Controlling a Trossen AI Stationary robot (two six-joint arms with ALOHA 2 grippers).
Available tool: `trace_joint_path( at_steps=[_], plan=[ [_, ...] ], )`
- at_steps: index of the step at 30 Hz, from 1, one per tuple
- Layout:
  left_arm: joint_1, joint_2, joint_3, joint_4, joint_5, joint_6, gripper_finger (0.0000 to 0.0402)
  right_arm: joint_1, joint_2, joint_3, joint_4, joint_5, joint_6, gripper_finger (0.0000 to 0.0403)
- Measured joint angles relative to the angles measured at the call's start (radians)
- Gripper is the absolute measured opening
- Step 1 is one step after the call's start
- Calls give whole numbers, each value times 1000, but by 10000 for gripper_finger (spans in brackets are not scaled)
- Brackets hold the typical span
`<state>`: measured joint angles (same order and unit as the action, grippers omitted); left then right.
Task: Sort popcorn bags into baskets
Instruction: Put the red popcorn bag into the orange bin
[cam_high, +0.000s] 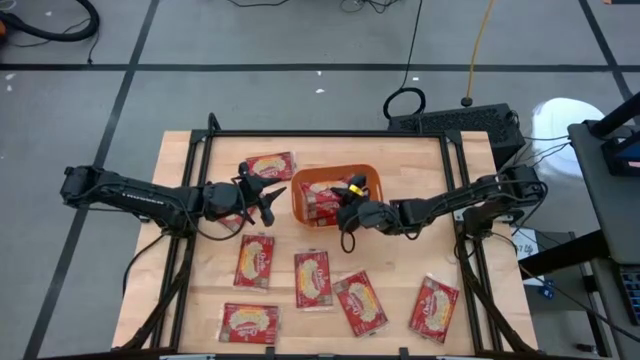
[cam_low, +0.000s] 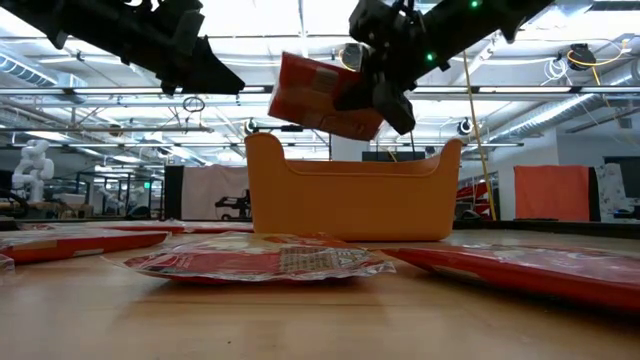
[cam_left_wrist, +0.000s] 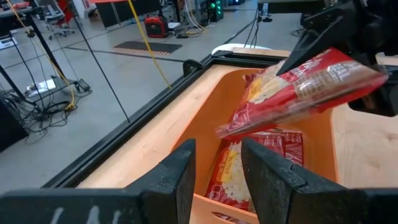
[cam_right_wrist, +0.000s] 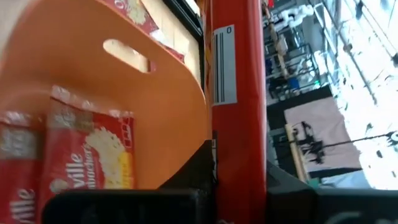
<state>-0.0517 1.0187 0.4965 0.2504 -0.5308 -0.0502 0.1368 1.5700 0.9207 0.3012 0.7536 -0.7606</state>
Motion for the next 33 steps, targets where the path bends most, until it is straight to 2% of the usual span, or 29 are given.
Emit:
trace_joint_path(
  at_steps=[6, 9, 13, 18, 27, 33],
  plan=[
    [0, 0, 0, 2, 1, 6, 134, 18, 0, 47, -23, -76, 95, 30],
    [0, 0, 0, 9, 1, 16, 134, 29, 0, 131, -199, -37, 99, 29],
    [0, 0, 0, 14, 1, 23, 134, 28, 58, 263, -481, -25, 203, 29],
    [0, 0, 0, 14, 1, 30, 134, 22, 156, 404, -663, -26, 296, 29],
    [-11, 0, 0, 6, 36, 25, 134, -29, 213, 420, -741, -75, 350, 29],
    [-28, 0, 0, 5, 39, 30, 134, -68, 216, 382, -719, -111, 345, 37]
  ],
)
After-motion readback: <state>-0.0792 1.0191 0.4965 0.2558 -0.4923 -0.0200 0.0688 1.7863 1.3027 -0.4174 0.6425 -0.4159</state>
